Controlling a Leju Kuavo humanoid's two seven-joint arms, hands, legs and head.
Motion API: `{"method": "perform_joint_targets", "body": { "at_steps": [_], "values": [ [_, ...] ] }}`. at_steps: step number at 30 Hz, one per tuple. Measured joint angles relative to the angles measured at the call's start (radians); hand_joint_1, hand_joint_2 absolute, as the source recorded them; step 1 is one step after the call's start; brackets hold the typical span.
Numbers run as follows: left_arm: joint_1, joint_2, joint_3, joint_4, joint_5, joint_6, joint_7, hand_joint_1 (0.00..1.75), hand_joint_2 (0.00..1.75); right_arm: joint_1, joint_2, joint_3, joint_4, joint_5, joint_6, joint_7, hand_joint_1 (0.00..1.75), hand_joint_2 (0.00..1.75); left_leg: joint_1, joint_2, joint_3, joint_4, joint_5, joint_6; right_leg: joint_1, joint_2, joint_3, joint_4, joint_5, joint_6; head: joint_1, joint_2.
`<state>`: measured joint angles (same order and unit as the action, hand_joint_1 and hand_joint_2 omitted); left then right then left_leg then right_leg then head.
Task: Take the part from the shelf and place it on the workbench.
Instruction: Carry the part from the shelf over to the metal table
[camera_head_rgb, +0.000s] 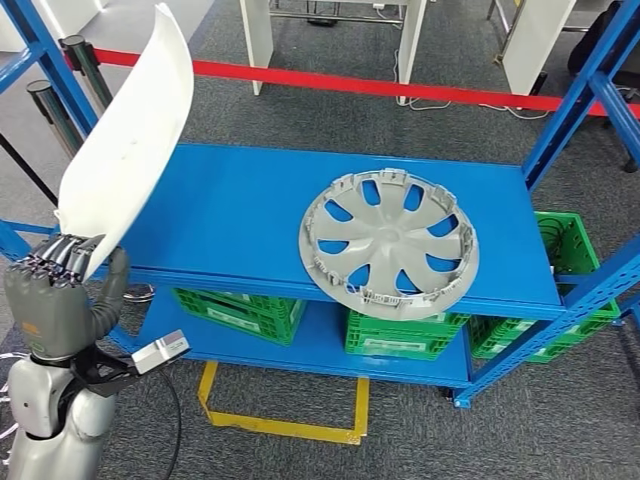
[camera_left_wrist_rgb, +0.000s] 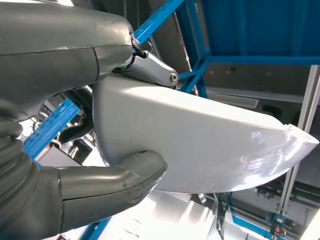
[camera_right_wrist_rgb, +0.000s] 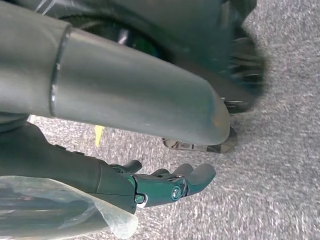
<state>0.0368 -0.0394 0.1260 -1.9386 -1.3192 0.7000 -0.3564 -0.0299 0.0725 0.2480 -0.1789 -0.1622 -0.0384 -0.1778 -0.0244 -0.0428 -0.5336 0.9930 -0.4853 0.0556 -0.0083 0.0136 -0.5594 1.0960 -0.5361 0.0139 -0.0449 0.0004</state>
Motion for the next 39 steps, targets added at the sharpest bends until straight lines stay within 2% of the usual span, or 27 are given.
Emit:
{"method": "perform_joint_targets", "body": {
  "at_steps": [2,5,6,7,9,10,11,12,13,15,17,20,21,22,23,25,26,27,28,29,31,32,33,34,36,37,39],
  "values": [
    [0.0,0.004,0.0,-0.001,-0.001,0.0,0.0,1.75,1.75,-0.002,0.0,0.0,0.0,0.0,-0.001,0.0,0.0,0.0,0.001,-0.001,-0.008,0.004,0.004,-0.01,0.004,0.005,0.046,-0.082,0.018,-0.008,-0.001,0.0],
    [0.001,0.008,0.0,-0.003,-0.001,0.0,0.001,1.75,1.75,-0.003,0.001,0.0,0.0,0.0,-0.001,0.0,0.0,0.0,0.003,-0.003,-0.019,0.009,0.01,-0.028,0.004,0.0,0.047,-0.102,0.021,-0.012,-0.002,0.0],
    [0.001,0.01,0.0,-0.004,-0.001,0.0,0.002,1.75,1.75,-0.003,0.002,0.0,0.0,0.001,-0.001,0.001,0.0,0.0,0.002,0.001,-0.025,0.019,-0.001,-0.034,0.001,-0.004,0.045,-0.108,0.025,-0.016,-0.004,0.0],
    [0.001,0.013,-0.001,-0.005,-0.002,0.0,0.003,1.75,1.75,-0.003,0.003,0.0,0.0,0.001,-0.001,0.001,0.0,0.0,0.003,0.007,-0.036,0.045,-0.026,-0.041,-0.002,-0.009,0.042,-0.114,0.03,-0.022,-0.007,0.0],
    [0.0,0.016,-0.001,-0.005,-0.003,0.0,0.007,1.75,1.75,-0.003,0.004,0.0,0.0,0.001,-0.001,0.001,0.0,0.0,0.012,0.023,-0.077,0.154,-0.104,-0.057,-0.003,-0.019,0.03,-0.114,0.039,-0.03,-0.012,0.0],
    [0.001,0.018,-0.001,-0.005,-0.003,0.0,0.009,1.75,1.75,-0.003,0.004,0.0,0.0,0.002,-0.001,0.001,0.0,0.0,0.018,0.026,-0.098,0.22,-0.138,-0.064,-0.003,-0.024,0.021,-0.11,0.043,-0.031,-0.013,0.0],
    [0.002,0.019,-0.001,-0.005,-0.004,0.0,0.012,1.75,1.75,-0.003,0.004,0.0,0.0,0.002,-0.001,0.001,0.0,0.0,0.024,0.028,-0.11,0.267,-0.155,-0.07,-0.003,-0.029,0.012,-0.104,0.046,-0.03,-0.013,0.0],
    [0.002,0.021,-0.001,-0.005,-0.004,0.0,0.014,1.75,1.75,-0.003,0.004,0.001,0.0,0.002,-0.002,0.001,0.0,0.0,0.03,0.029,-0.106,0.279,-0.153,-0.075,-0.003,-0.034,0.002,-0.098,0.048,-0.028,-0.013,0.0],
    [0.002,0.022,-0.001,-0.005,-0.004,0.0,0.015,1.75,1.75,-0.003,0.004,0.001,0.0,0.002,-0.002,0.001,0.0,0.0,0.036,0.03,-0.084,0.253,-0.132,-0.08,-0.004,-0.037,-0.008,-0.091,0.051,-0.026,-0.013,0.0],
    [0.002,0.025,-0.001,-0.005,-0.004,0.0,0.017,1.75,1.75,-0.005,0.004,0.001,0.0,0.003,-0.002,0.001,0.0,0.0,0.046,0.035,-0.003,0.123,-0.082,-0.091,-0.005,-0.041,-0.025,-0.077,0.056,-0.019,-0.014,0.0],
    [0.004,0.027,-0.002,-0.006,-0.004,0.0,0.019,1.75,1.75,-0.007,0.004,0.001,0.0,0.004,-0.002,0.001,0.0,0.0,0.046,0.037,0.046,0.032,-0.06,-0.088,-0.003,-0.042,-0.036,-0.071,0.065,-0.007,-0.014,0.0],
    [0.007,0.031,-0.002,-0.006,-0.004,0.0,0.028,1.75,1.75,-0.006,0.004,0.001,0.0,0.005,-0.002,0.001,0.0,0.0,0.038,0.036,0.032,0.02,-0.046,-0.066,-0.005,-0.041,-0.047,-0.072,0.084,0.014,-0.015,0.0],
    [0.007,0.031,-0.002,-0.006,-0.004,0.0,0.031,1.75,1.75,-0.005,0.004,0.001,0.0,0.005,-0.002,0.002,0.0,0.0,0.037,0.037,0.023,0.019,-0.038,-0.055,-0.008,-0.039,-0.055,-0.067,0.076,0.019,-0.015,0.0],
    [0.007,0.032,-0.003,-0.006,-0.004,0.0,0.033,1.75,1.75,-0.004,0.004,0.001,0.0,0.005,-0.002,0.002,0.0,0.0,0.036,0.038,0.012,0.017,-0.027,-0.044,-0.01,-0.035,-0.067,-0.047,0.049,0.022,-0.013,0.0],
    [0.007,0.032,-0.003,-0.006,-0.004,0.0,0.034,1.75,1.75,-0.003,0.004,0.001,0.0,0.005,-0.002,0.002,0.0,0.0,0.036,0.039,-0.001,0.015,-0.015,-0.034,-0.011,-0.029,-0.084,-0.008,0.007,0.024,-0.011,0.0],
    [0.009,0.033,-0.003,-0.006,-0.003,0.0,0.035,1.75,1.75,-0.004,0.004,0.001,0.0,0.005,-0.002,0.002,0.0,0.0,0.03,0.04,-0.031,0.016,0.007,-0.025,-0.009,-0.02,-0.12,0.116,-0.09,0.023,-0.008,0.0],
    [0.01,0.034,-0.003,-0.006,-0.002,0.0,0.036,1.75,1.75,-0.004,0.004,0.001,0.0,0.005,-0.002,0.002,0.0,0.0,0.026,0.039,-0.047,0.017,0.018,-0.023,-0.008,-0.018,-0.129,0.174,-0.116,0.021,-0.007,0.0],
    [0.01,0.034,-0.003,-0.006,0.0,0.0,0.037,1.75,1.75,-0.004,0.004,0.001,0.0,0.004,-0.002,0.002,0.0,0.0,0.023,0.039,-0.061,0.018,0.029,-0.022,-0.005,-0.017,-0.125,0.206,-0.118,0.017,-0.007,0.0],
    [0.011,0.034,-0.003,-0.006,0.002,0.0,0.038,1.75,1.75,-0.004,0.004,0.001,0.0,0.004,-0.002,0.002,0.0,0.0,0.02,0.039,-0.075,0.018,0.04,-0.022,-0.002,-0.016,-0.104,0.205,-0.099,0.013,-0.007,0.0],
    [0.011,0.035,-0.003,-0.006,0.004,0.0,0.039,1.75,1.75,-0.004,0.004,0.001,0.0,0.004,-0.003,0.002,0.0,0.0,0.017,0.038,-0.087,0.019,0.049,-0.022,0.002,-0.015,-0.066,0.167,-0.069,0.007,-0.007,0.0],
    [0.011,0.037,-0.003,-0.006,0.009,0.0,0.044,1.75,1.75,-0.006,0.004,0.001,0.0,0.004,-0.004,0.002,0.0,0.0,0.014,0.037,-0.103,0.021,0.067,-0.026,0.01,-0.01,0.046,0.019,-0.032,-0.007,-0.007,0.0],
    [0.01,0.038,-0.003,-0.006,0.011,0.0,0.046,1.75,1.75,-0.008,0.004,0.001,0.0,0.004,-0.005,0.002,0.0,0.0,0.012,0.036,-0.109,0.022,0.077,-0.029,0.013,-0.007,0.095,-0.053,-0.033,-0.012,-0.008,0.0],
    [0.01,0.04,-0.003,-0.006,0.013,0.0,0.049,1.75,1.75,-0.008,0.004,0.001,0.0,0.003,-0.005,0.002,0.0,0.0,0.011,0.036,-0.113,0.021,0.088,-0.033,0.016,-0.005,0.123,-0.104,-0.04,-0.014,-0.008,0.0],
    [0.009,0.042,-0.003,-0.006,0.014,0.0,0.052,1.75,1.75,-0.009,0.004,0.001,0.0,0.002,-0.006,0.002,0.0,0.0,0.011,0.036,-0.117,0.02,0.099,-0.037,0.018,-0.004,0.134,-0.13,-0.043,-0.015,-0.008,0.0],
    [0.009,0.045,-0.004,-0.006,0.015,0.0,0.054,1.75,1.75,-0.007,0.005,0.001,0.0,0.001,-0.007,0.002,0.0,0.0,0.014,0.034,-0.124,0.017,0.106,-0.049,0.016,-0.01,0.118,-0.14,-0.029,-0.023,-0.008,0.0],
    [0.01,0.047,-0.005,-0.006,0.015,0.0,0.054,1.75,1.75,-0.007,0.005,0.0,0.0,0.001,-0.008,0.002,0.0,0.0,0.016,0.034,-0.13,0.03,0.085,-0.055,0.015,-0.014,0.109,-0.142,-0.018,-0.03,-0.009,0.0],
    [0.01,0.05,-0.006,-0.006,0.017,0.0,0.054,1.75,1.75,-0.006,0.005,0.0,0.0,-0.001,-0.009,0.002,0.0,0.0,0.021,0.035,-0.152,0.114,-0.009,-0.068,0.013,-0.023,0.087,-0.145,0.005,-0.042,-0.012,0.0]
  ]
}}
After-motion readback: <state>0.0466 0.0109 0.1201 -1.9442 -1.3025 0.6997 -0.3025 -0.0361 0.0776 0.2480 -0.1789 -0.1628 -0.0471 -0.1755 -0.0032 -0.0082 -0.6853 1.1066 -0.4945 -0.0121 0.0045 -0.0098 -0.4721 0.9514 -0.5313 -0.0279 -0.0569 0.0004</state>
